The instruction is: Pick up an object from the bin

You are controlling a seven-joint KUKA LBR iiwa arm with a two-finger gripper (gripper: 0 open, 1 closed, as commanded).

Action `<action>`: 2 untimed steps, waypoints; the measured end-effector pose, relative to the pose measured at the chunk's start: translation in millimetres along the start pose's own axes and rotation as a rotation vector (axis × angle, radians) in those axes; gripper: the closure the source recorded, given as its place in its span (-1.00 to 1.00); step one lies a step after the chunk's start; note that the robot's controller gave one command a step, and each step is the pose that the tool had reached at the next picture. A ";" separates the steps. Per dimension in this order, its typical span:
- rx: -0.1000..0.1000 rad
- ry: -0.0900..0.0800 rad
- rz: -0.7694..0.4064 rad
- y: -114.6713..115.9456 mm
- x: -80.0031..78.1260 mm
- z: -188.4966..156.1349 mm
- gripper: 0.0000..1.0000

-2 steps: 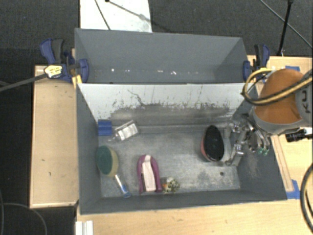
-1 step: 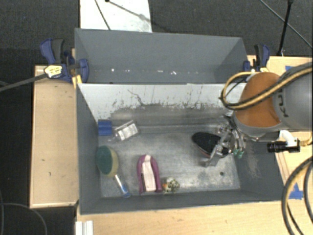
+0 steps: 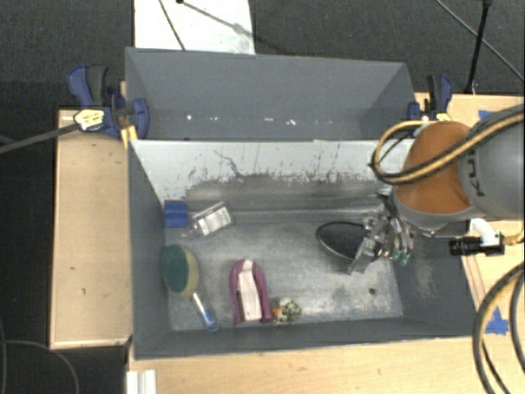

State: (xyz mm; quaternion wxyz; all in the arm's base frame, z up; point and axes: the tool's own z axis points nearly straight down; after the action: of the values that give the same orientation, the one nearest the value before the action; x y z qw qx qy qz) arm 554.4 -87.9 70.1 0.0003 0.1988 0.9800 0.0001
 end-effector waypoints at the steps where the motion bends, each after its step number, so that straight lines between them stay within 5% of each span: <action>1: 0.000 0.000 -0.001 0.0 -0.2 -0.1 -1.00; 2: 0.000 0.001 0.075 -20.0 26.1 0.0 -1.00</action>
Offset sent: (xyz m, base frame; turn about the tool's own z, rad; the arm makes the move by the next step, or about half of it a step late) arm 0.0000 0.0000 0.0000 0.0000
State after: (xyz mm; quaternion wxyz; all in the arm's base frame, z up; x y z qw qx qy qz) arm 522.6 -96.2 70.1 -0.0002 0.2353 0.9719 0.0001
